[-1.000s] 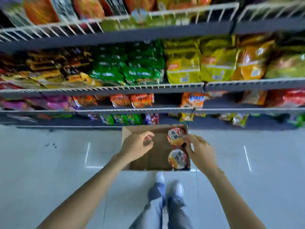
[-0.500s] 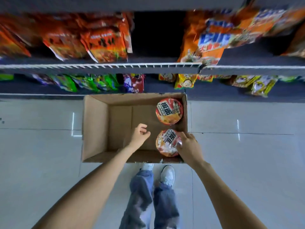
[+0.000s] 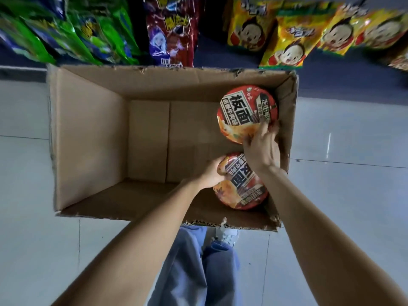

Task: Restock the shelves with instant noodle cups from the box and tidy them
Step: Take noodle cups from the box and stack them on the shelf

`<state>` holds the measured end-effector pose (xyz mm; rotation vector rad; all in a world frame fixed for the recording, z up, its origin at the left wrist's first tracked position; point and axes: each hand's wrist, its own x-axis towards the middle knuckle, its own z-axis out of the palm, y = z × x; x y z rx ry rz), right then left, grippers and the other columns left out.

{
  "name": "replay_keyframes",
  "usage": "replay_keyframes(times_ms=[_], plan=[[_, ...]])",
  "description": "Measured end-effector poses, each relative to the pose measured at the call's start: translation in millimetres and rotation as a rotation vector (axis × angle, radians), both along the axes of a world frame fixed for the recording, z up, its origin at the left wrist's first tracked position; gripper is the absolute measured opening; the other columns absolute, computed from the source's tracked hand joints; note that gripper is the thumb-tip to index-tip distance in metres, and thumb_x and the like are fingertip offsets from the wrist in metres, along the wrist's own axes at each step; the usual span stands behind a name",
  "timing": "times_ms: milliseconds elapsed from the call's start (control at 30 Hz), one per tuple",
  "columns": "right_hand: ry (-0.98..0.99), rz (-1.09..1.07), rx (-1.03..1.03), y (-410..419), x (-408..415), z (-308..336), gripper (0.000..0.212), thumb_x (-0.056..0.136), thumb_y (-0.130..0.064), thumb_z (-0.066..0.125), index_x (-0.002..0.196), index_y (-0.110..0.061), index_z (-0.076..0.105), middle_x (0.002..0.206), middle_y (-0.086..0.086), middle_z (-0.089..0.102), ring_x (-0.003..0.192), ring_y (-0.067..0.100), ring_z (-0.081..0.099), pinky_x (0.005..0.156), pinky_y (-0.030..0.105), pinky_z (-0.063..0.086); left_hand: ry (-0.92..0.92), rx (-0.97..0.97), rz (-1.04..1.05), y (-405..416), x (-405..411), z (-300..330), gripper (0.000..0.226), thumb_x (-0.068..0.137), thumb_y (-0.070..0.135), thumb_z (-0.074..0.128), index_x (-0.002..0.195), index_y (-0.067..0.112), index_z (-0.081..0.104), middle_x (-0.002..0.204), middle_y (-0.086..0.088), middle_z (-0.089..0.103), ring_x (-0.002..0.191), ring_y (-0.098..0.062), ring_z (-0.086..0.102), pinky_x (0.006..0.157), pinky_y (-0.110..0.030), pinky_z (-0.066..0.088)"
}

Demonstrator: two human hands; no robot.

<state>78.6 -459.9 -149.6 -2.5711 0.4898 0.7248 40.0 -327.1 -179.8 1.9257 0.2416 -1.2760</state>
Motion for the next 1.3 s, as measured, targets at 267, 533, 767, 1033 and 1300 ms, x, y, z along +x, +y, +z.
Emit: replay_keyframes(times_ms=[267,533,767,1033,1300], plan=[[-0.043,-0.766,0.208,29,20,-14,0.074,0.089,-0.029,0.063,0.144,-0.001,0.020,0.144,0.020,0.029,0.124,0.037,0.044,0.097,0.037,0.039,-0.231,0.223,0.069,100,-5,10,0.056,0.084,0.032,0.068,0.134,0.017,0.046,0.118,0.001,0.063,0.101,-0.016,0.063,0.074,-0.020,0.050],[-0.066,-1.680,0.942,52,25,-12,0.054,0.096,-0.010,0.052,0.141,-0.031,0.031,0.137,0.013,0.042,0.118,0.043,0.050,0.086,0.049,0.054,-0.360,0.330,0.279,155,1,20,0.049,0.084,0.033,0.069,0.126,0.016,0.051,0.109,0.005,0.063,0.095,-0.012,0.059,0.081,-0.029,0.049],[-0.102,-1.371,0.944,50,-10,79,0.057,0.090,-0.005,0.060,0.138,-0.024,0.037,0.130,0.004,0.050,0.110,0.027,0.056,0.056,0.032,0.060,-0.318,0.406,0.325,174,1,59,0.057,0.081,0.045,0.067,0.129,0.021,0.049,0.119,-0.002,0.064,0.107,-0.025,0.061,0.090,-0.046,0.052],[-0.002,-0.694,1.046,12,-45,273,0.042,0.091,-0.005,0.057,0.126,-0.025,0.045,0.104,0.006,0.066,0.089,0.023,0.069,0.067,0.040,0.061,-0.343,0.119,0.457,134,15,239,0.070,0.073,0.052,0.071,0.126,0.010,0.053,0.101,0.001,0.062,0.084,-0.013,0.062,0.058,-0.012,0.051],[0.027,-0.016,0.915,-27,-50,497,0.101,0.063,-0.013,0.078,0.134,-0.047,0.015,0.120,-0.007,0.052,0.104,0.003,0.059,0.080,0.020,0.054,-0.363,-0.034,0.383,114,29,461,0.026,0.081,0.003,0.069,0.092,0.023,0.058,0.058,0.013,0.063,0.046,0.001,0.057,0.048,-0.021,0.048]])
